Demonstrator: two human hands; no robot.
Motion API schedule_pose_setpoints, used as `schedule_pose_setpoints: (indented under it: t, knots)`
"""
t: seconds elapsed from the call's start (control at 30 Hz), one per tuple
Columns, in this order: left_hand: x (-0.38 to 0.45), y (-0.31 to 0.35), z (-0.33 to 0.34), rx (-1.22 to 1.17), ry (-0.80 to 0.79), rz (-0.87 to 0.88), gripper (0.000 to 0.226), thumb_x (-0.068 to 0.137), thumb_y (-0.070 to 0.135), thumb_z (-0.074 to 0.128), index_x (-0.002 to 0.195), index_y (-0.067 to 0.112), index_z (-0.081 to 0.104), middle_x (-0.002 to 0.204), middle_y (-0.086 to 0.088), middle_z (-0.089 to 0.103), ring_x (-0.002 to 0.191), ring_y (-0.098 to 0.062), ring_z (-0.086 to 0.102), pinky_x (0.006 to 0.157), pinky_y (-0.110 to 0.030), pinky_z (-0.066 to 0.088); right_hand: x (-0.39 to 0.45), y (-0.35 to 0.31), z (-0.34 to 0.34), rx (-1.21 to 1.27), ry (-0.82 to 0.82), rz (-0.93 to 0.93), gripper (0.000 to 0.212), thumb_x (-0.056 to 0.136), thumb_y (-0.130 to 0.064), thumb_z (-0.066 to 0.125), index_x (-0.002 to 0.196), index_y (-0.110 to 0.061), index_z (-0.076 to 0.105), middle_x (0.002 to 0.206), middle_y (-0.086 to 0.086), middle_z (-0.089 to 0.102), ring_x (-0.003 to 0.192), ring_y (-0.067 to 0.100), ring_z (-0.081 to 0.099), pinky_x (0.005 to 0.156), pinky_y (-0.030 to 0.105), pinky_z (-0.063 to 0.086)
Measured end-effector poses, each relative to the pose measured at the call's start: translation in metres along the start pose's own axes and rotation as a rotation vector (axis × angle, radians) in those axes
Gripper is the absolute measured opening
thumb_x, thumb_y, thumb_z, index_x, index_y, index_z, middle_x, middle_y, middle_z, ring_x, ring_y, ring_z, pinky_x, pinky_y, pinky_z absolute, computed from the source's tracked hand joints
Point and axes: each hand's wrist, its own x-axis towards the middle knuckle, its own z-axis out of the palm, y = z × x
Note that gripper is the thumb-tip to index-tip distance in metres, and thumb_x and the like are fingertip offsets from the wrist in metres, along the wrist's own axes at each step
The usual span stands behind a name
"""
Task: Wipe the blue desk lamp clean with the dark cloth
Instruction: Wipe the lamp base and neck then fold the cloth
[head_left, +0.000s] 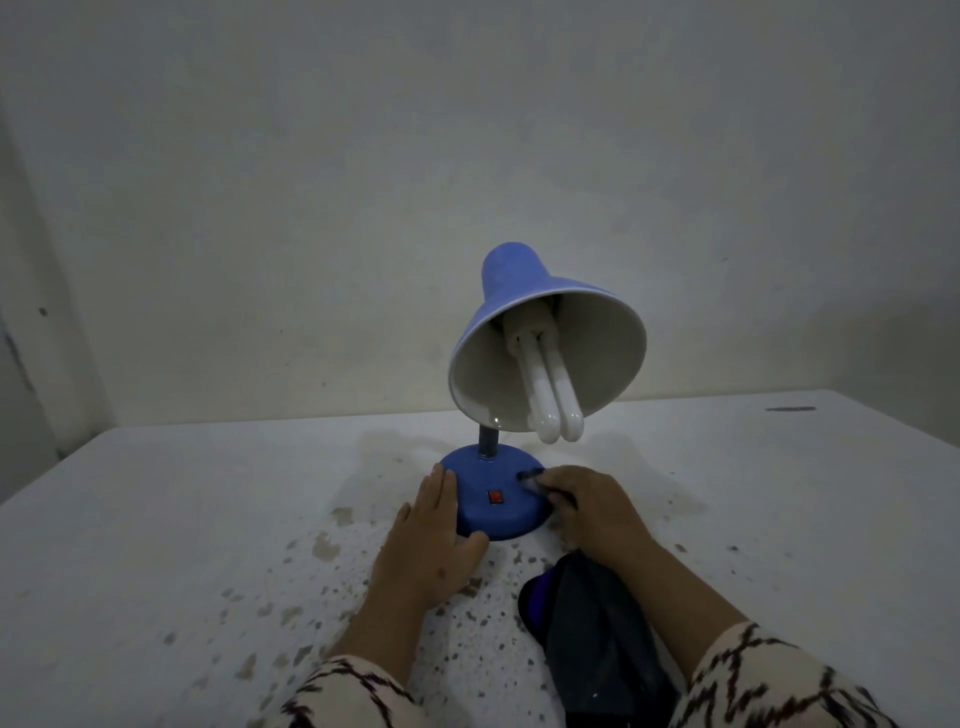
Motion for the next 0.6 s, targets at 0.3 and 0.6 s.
schedule_pose_setpoints:
  t: [0.3, 0.6]
  knots:
    - [0.0, -0.001, 0.0, 0.0, -0.011, 0.003, 0.08, 0.092, 0.038, 0.044, 0.15, 0.016, -0.006, 0.159, 0.002, -0.01, 0.147, -0.018, 0.007, 0.12, -0.035, 0.012, -0.011, -0.002, -0.012, 0.0, -0.087, -0.206, 0.023, 0.082, -0.013, 0.065, 0.104, -0.016, 0.071, 0.092, 0.002, 0.056, 0.084, 0.008, 0.049, 0.072, -0.001, 0.033]
    - [-0.002, 0.001, 0.0, -0.002, -0.008, 0.0, 0.081, 0.093, 0.038, 0.045, 0.149, 0.015, -0.007, 0.159, 0.001, -0.01, 0.147, -0.018, 0.007, 0.121, -0.035, 0.012, -0.012, 0.002, -0.008, -0.092, -0.136, -0.18, 0.018, 0.077, -0.012, 0.066, 0.093, -0.013, 0.074, 0.098, 0.01, 0.065, 0.092, 0.02, 0.056, 0.075, 0.011, 0.035]
